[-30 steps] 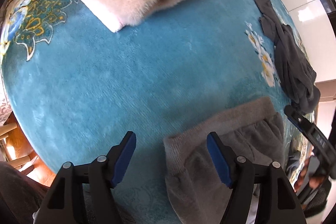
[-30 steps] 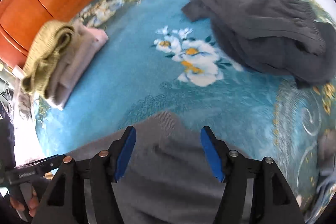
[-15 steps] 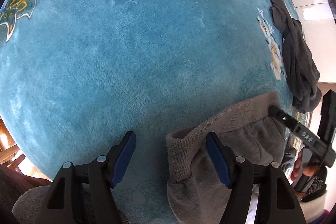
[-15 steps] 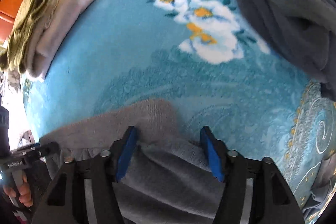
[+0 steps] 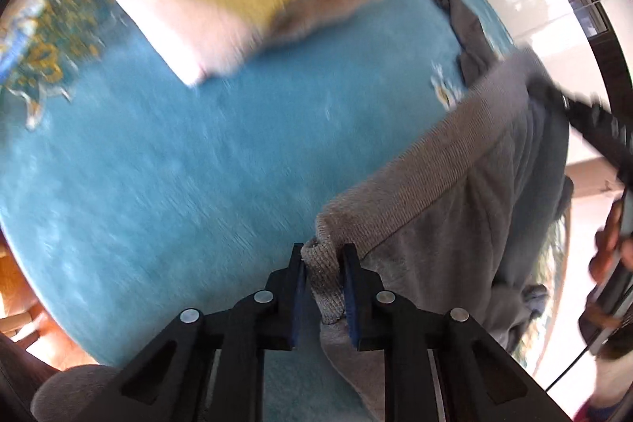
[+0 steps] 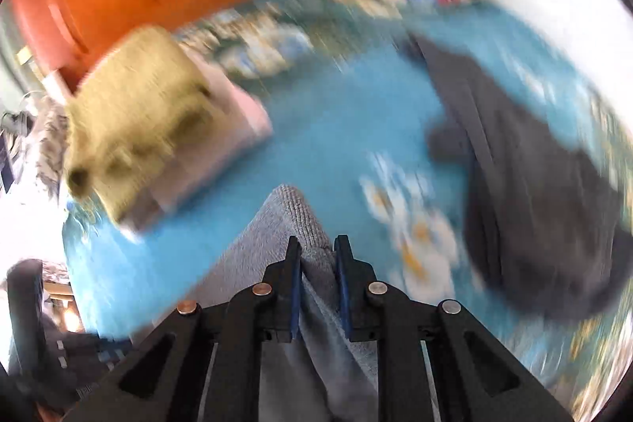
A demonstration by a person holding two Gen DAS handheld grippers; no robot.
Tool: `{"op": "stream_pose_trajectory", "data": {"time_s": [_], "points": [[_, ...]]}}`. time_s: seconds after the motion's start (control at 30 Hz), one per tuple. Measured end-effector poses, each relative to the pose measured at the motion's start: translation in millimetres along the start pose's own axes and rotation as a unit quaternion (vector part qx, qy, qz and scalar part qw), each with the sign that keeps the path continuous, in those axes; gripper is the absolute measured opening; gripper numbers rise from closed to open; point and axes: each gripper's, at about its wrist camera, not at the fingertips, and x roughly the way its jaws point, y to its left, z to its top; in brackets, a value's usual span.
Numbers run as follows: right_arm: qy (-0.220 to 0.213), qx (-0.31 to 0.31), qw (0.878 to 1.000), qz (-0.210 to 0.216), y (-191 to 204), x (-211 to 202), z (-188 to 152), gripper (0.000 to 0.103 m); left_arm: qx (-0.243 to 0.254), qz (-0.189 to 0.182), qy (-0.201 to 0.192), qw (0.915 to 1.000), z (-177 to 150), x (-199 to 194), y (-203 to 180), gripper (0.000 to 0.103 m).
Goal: Fold clothes
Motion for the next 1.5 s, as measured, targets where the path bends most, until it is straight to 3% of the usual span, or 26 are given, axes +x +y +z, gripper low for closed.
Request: {"op": "stream_pose_trajectory", "data": {"time_s": [0.03,0.17,0.33,0.43,0.5,0.57,0.63,0.7,0.8,0.87,0.97,1.03,1.1,1.17,1.5], "points": [[-0.003,-0.016,1.0,-0.002,12,3,8,0.016,-0.013,0.002,0.005,0.9999,1,2,5,0.019],[0.068,-0.032,0.997,-0.016,29,60,12,0.016,-0.062,0.008,0.02,0.9978,6,8,22,0.019],[0.082,0.002,0.996,-0.019,21,77,7,0.024,-0.059,0.013,0.006,0.9982,9,5,19,0.02],[0.062,0.014,0.998,0.003,12,55,6,0.051,-0.051,0.025,-0.01,0.9983,7,0,15,0.021],[0.035,0.036,0.999,0.019,-4,30,0,0.053,-0.052,0.028,-0.022,0.998,4,-11,24,0.044],[0.007,0.072,0.997,0.023,-33,-2,-17,0.054,-0.057,0.017,-0.045,0.9972,7,-17,29,0.055],[-0.022,0.116,0.993,0.016,-68,-39,-41,0.055,-0.047,0.007,-0.068,0.9965,5,-27,28,0.057],[-0.039,0.173,0.984,-0.024,-118,-75,-81,0.055,-0.026,-0.004,-0.082,0.9963,2,-34,22,0.058],[-0.032,0.279,0.954,-0.11,-197,-116,-157,0.055,0.034,-0.007,-0.065,0.9973,2,-23,-3,0.059],[-0.019,0.371,0.915,-0.157,-245,-139,-219,0.055,0.064,-0.01,-0.044,0.9969,-6,-15,-19,0.059],[-0.002,0.478,0.866,-0.148,-279,-148,-289,0.055,0.1,-0.014,-0.016,0.9948,-18,2,-43,0.059],[0.01,0.511,0.847,-0.145,-284,-143,-316,0.055,0.114,-0.006,0.001,0.9934,-27,9,-51,0.059],[0.015,0.503,0.851,-0.149,-282,-133,-317,0.055,0.128,-0.001,0.004,0.9918,-32,11,-57,0.059],[0.015,0.475,0.866,-0.152,-277,-122,-304,0.055,0.135,0.002,-0.001,0.9909,-32,6,-56,0.059],[0.102,0.397,0.885,-0.222,-283,-78,-261,0.055,0.091,0.007,-0.006,0.9958,-24,7,-38,0.059]]}}
